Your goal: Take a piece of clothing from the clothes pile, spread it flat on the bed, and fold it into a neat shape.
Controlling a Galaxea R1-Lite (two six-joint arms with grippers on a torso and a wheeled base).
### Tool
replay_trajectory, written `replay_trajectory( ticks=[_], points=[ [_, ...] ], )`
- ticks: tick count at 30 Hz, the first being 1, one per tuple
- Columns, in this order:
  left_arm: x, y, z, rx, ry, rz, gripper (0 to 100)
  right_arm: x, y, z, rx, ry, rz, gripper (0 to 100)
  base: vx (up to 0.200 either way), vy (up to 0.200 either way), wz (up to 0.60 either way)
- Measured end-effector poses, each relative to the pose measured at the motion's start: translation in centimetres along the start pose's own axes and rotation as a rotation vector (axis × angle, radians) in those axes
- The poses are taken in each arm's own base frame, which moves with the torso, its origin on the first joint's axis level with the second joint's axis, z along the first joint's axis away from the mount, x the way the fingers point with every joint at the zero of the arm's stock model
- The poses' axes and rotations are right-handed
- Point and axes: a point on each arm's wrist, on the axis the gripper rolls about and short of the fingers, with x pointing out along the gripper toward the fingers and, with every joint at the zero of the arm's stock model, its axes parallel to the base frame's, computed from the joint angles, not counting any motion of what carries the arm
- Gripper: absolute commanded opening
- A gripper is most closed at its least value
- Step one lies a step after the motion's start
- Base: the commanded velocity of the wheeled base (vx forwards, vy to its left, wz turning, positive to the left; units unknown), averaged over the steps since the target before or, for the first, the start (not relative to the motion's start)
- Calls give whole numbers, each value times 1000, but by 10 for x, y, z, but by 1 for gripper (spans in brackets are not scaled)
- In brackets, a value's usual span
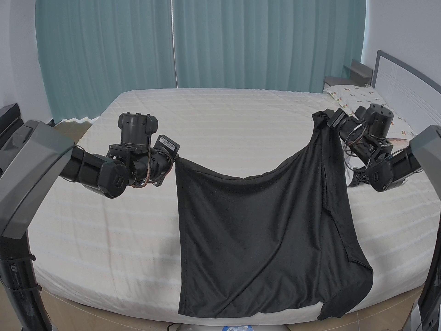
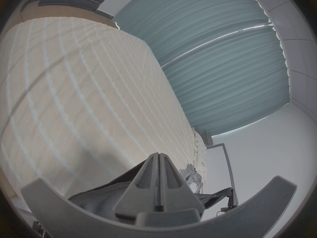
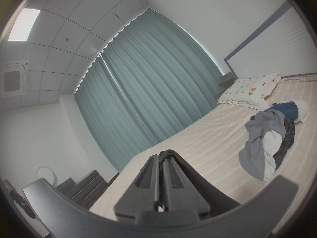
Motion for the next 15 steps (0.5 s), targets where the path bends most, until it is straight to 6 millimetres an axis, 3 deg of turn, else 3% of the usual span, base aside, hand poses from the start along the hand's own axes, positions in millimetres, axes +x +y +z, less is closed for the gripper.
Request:
replay_trajectory(
  ticks=[9, 10, 15],
  points=[
    [31, 29, -3, -52, -10, 61, 0, 19, -43, -61, -8, 35, -108, 0, 0, 0, 0],
    [35, 34, -3, -56, -9, 70, 100, 20, -48, -68, -8, 48, -119, 100, 0, 0, 0],
    [47, 46, -4, -61, -7, 96, 100, 21, -64, -90, -12, 90, -149, 100, 0, 0, 0]
  ],
)
